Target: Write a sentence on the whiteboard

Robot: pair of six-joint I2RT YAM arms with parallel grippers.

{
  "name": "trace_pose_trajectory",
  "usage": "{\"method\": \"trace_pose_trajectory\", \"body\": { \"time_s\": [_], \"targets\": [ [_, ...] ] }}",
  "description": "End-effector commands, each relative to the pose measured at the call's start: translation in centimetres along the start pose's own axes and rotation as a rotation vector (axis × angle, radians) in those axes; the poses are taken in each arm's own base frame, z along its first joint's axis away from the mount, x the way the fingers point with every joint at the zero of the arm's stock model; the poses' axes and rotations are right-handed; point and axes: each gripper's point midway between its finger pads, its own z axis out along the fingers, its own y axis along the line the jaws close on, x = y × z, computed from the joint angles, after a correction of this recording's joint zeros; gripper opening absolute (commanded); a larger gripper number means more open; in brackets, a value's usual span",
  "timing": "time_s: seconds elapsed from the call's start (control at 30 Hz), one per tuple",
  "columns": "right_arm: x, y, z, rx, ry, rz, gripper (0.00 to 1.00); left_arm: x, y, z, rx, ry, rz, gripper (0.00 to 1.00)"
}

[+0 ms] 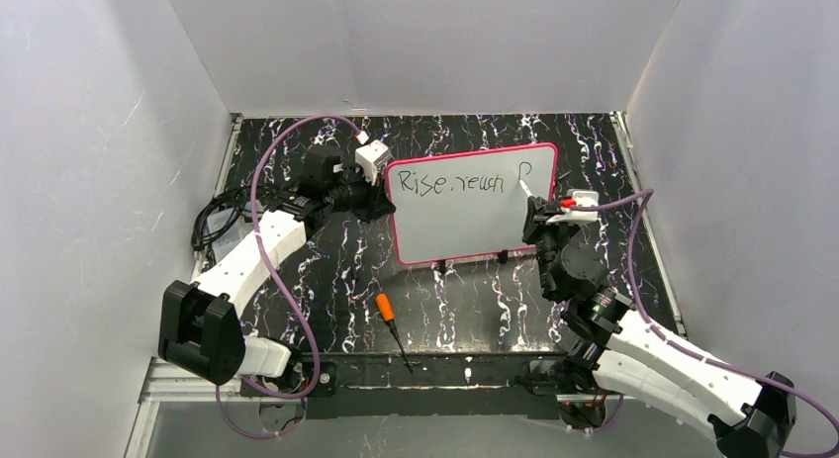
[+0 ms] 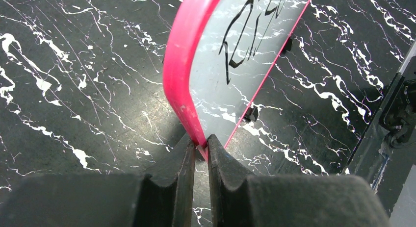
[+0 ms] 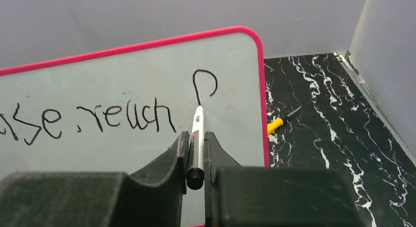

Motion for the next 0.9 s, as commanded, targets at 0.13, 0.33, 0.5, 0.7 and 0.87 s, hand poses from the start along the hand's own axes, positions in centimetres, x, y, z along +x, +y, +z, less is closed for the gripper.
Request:
{"method": "trace_pose_trajectory", "body": {
  "time_s": [0.13, 0.33, 0.5, 0.7, 0.87],
  "targets": [
    [4.3, -0.6, -0.8, 0.025, 0.112, 0.039, 0.01, -0.1, -0.8, -0.5, 0.019, 0.003, 0.008, 0.00],
    [3.7, 0.6, -0.8, -0.039, 0.099, 0.084, 0.01, -0.1, -0.8, -0.4, 0.021, 0.003, 0.007, 0.00],
    [0.6, 1.2, -0.9, -0.080, 0.017, 0.162, 0.01, -0.1, -0.9, -0.4, 0.021, 0.003, 0.007, 0.00],
    [-0.8, 0.6, -0.5, -0.045, -0.028, 0.141, 0.01, -0.1, -0.8, -0.5, 0.021, 0.001, 0.009, 0.00],
    [-0.7, 0.6, -0.1, -0.033, -0.037, 0.098, 0.01, 0.1, -0.8, -0.4, 0.020, 0.006, 0.005, 0.00]
  ]
}}
